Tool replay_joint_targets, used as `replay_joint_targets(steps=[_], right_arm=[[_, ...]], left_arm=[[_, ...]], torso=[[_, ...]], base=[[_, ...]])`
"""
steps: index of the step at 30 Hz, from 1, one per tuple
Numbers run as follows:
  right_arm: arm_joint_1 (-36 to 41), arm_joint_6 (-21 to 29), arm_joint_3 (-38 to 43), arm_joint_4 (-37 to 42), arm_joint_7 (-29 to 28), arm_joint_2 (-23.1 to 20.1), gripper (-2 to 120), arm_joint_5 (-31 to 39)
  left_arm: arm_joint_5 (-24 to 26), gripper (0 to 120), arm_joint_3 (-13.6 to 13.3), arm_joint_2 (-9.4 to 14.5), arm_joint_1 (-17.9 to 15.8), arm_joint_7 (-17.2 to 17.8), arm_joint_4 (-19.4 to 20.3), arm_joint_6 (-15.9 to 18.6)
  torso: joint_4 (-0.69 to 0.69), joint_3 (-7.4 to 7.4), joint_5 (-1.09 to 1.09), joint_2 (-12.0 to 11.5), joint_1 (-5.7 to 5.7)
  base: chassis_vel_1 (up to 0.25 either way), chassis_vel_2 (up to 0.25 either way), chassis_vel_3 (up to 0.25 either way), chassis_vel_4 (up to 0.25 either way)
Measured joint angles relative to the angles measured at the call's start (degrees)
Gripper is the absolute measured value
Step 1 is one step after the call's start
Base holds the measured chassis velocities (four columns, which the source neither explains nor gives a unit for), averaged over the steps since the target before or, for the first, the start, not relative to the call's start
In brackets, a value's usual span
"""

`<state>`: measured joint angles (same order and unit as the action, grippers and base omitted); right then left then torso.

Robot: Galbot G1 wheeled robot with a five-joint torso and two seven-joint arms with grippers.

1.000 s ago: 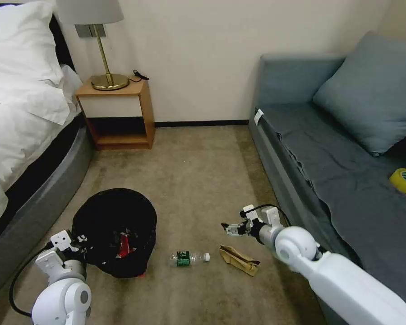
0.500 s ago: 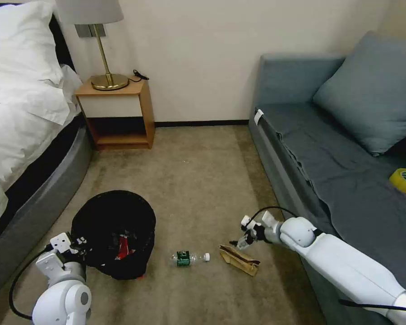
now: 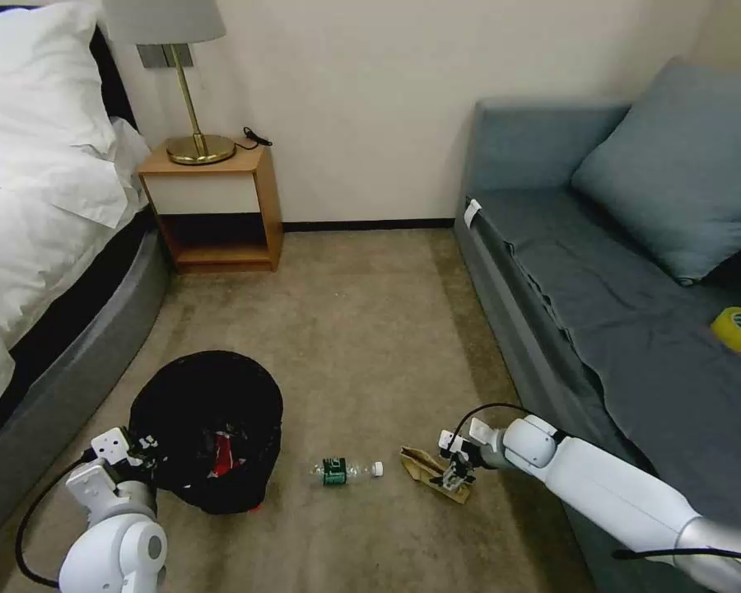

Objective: Pick up the trash bin, then pick up the garbage on the floor and place it into the trash bin.

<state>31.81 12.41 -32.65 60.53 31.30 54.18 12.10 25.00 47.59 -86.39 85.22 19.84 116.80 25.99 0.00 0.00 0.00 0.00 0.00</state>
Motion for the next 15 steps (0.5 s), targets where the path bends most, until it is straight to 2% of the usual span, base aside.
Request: replay_joint_targets(steps=[7,10,14,15], right_arm=[[0.05,-3.75,0.22,-6.04,-1.25,2.06,99,-1.1],[0.2,-4.35,0.49,-6.38,-1.4,2.13,92,-1.1],[0.62,-5.37,0.92,-6.46,-1.72,2.13,74,-0.97],[0.62,-5.37,0.92,-6.46,-1.72,2.13,74,-0.97]], left_arm=[[-0.03,2,0.03,0.09,0.29,0.0,-0.01,-0.3],[-0.04,2,0.1,0.2,0.28,0.0,-0.01,-0.3],[-0.08,2,0.07,0.24,0.16,0.01,-0.07,-0.32],[-0.08,2,0.07,0.24,0.16,0.01,-0.07,-0.32]], torso=[[0.0,0.0,0.0,0.0,0.0],[0.0,0.0,0.0,0.0,0.0],[-0.01,0.0,0.0,0.0,0.0],[-0.01,0.0,0.0,0.0,0.0]], base=[[0.0,0.0,0.0,0.0],[0.0,0.0,0.0,0.0],[0.0,0.0,0.0,0.0],[0.0,0.0,0.0,0.0]])
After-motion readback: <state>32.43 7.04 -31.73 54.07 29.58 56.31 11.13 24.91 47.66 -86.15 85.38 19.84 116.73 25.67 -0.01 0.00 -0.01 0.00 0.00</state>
